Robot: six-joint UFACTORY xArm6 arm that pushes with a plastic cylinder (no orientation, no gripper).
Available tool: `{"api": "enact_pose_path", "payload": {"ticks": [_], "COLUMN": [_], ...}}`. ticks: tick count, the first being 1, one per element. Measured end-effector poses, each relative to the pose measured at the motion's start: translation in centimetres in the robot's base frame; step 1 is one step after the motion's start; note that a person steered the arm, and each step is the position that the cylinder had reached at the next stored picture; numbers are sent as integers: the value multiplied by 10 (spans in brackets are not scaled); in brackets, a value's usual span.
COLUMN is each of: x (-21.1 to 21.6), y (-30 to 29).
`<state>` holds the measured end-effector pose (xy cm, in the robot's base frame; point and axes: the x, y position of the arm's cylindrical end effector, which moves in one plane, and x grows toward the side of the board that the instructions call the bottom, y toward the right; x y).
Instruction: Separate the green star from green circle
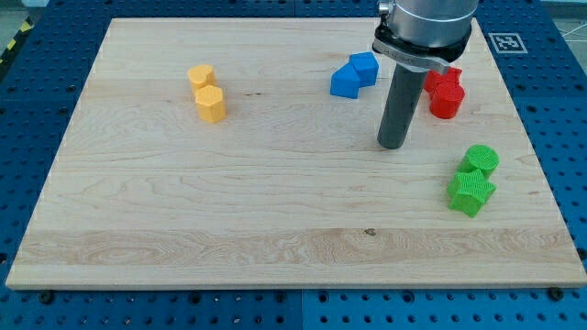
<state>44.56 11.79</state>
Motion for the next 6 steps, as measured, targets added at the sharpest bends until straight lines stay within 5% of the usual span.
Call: {"api": "enact_pose_path", "payload": {"ticks": [3, 6], "x": [-6, -6], "y": [-3, 123]}}
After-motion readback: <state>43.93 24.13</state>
